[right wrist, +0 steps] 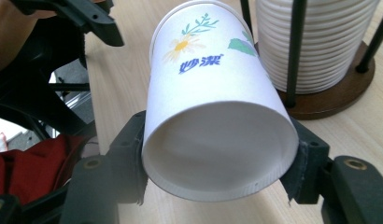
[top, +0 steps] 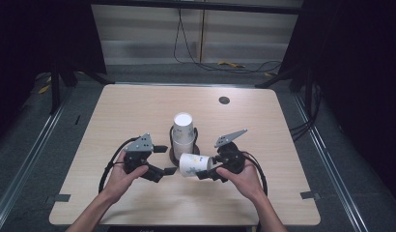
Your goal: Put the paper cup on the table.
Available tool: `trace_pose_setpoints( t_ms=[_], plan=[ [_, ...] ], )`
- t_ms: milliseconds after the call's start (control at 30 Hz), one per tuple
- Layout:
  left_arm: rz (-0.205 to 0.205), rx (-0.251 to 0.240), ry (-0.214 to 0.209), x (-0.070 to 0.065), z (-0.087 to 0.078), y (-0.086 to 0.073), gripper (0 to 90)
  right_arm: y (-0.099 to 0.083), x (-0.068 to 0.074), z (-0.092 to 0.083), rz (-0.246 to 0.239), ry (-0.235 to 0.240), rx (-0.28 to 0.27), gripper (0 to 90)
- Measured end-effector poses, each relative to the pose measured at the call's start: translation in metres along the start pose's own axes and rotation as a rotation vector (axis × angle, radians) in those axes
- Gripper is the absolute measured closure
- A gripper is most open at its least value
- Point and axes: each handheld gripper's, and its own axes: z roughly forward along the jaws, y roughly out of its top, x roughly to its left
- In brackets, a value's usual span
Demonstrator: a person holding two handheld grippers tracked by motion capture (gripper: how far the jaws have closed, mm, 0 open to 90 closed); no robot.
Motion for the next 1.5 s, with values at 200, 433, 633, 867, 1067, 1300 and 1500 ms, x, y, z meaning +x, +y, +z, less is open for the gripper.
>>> trace_pose_setpoints(
  t_ms=[200,433,633,867,1067,1300,1500],
  plan=[
    [-0.021,-0.027,-0.035,0.001,-0.001,-0.001,15.8,0.0,-0.002,-0.003,0.01,0.018,-0.059,36.1],
    [-0.038,-0.058,-0.043,0.006,-0.003,-0.002,15.8,0.0,-0.003,-0.003,0.004,0.031,-0.113,36.2],
    [-0.029,-0.072,-0.063,0.002,-0.002,0.0,15.8,-0.001,0.0,-0.007,-0.001,0.035,-0.141,36.2],
    [-0.016,-0.079,-0.058,0.001,0.0,0.001,16.0,-0.003,0.0,-0.008,-0.008,0.039,-0.162,36.3],
    [-0.013,-0.111,-0.074,-0.004,0.0,0.004,16.0,-0.004,0.004,-0.011,-0.018,0.047,-0.191,36.3],
    [-0.044,-0.127,-0.098,-0.003,0.0,0.004,16.0,-0.003,0.004,-0.011,-0.022,0.08,-0.215,36.4],
    [-0.047,-0.145,-0.105,-0.004,-0.003,0.005,15.9,-0.002,0.006,-0.01,-0.031,0.096,-0.229,36.4]
  ],
)
